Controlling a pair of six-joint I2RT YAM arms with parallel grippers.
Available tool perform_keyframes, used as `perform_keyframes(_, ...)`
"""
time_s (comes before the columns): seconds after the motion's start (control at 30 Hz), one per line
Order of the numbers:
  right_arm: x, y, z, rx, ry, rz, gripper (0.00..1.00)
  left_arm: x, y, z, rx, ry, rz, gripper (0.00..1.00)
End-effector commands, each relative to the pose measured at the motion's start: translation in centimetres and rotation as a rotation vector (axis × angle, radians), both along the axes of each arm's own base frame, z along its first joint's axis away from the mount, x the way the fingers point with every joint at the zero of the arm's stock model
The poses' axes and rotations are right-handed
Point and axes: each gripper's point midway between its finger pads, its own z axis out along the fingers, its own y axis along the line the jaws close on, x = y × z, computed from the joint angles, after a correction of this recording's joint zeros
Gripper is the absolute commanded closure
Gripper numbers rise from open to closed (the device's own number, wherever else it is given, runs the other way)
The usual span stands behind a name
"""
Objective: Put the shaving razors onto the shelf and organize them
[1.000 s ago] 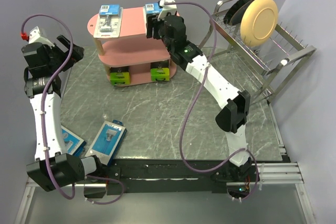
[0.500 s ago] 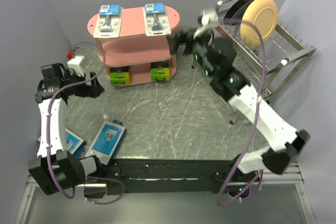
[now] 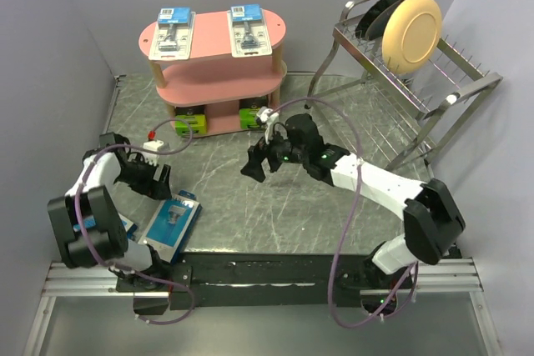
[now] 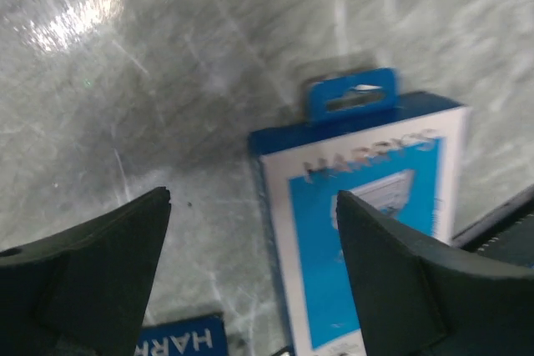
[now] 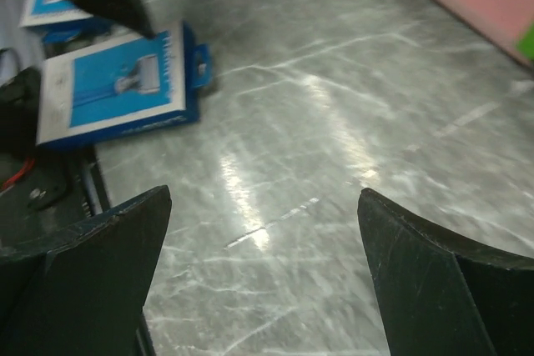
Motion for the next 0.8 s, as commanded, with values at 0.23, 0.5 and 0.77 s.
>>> perform_keyframes(0.23, -2.8, 10.0, -2.0, 0.196, 0.209, 0.32, 0.04, 0.2, 0.4, -2.9, -0.016, 0.068, -0.142, 0.52)
perform_keyframes(0.5, -3.3, 14.3, -4.8, 0.216, 0.355, 0.331, 0.05, -0.7, -1.5, -2.0, -0.13, 0.063, -0.269, 0.7)
perform_keyframes(0.77, -1.0, 16.6, -9.7, 0.176, 0.476, 0.22, 0.09, -0.5, -2.4, -0.1, -0.159, -0.014, -0.339, 0.76)
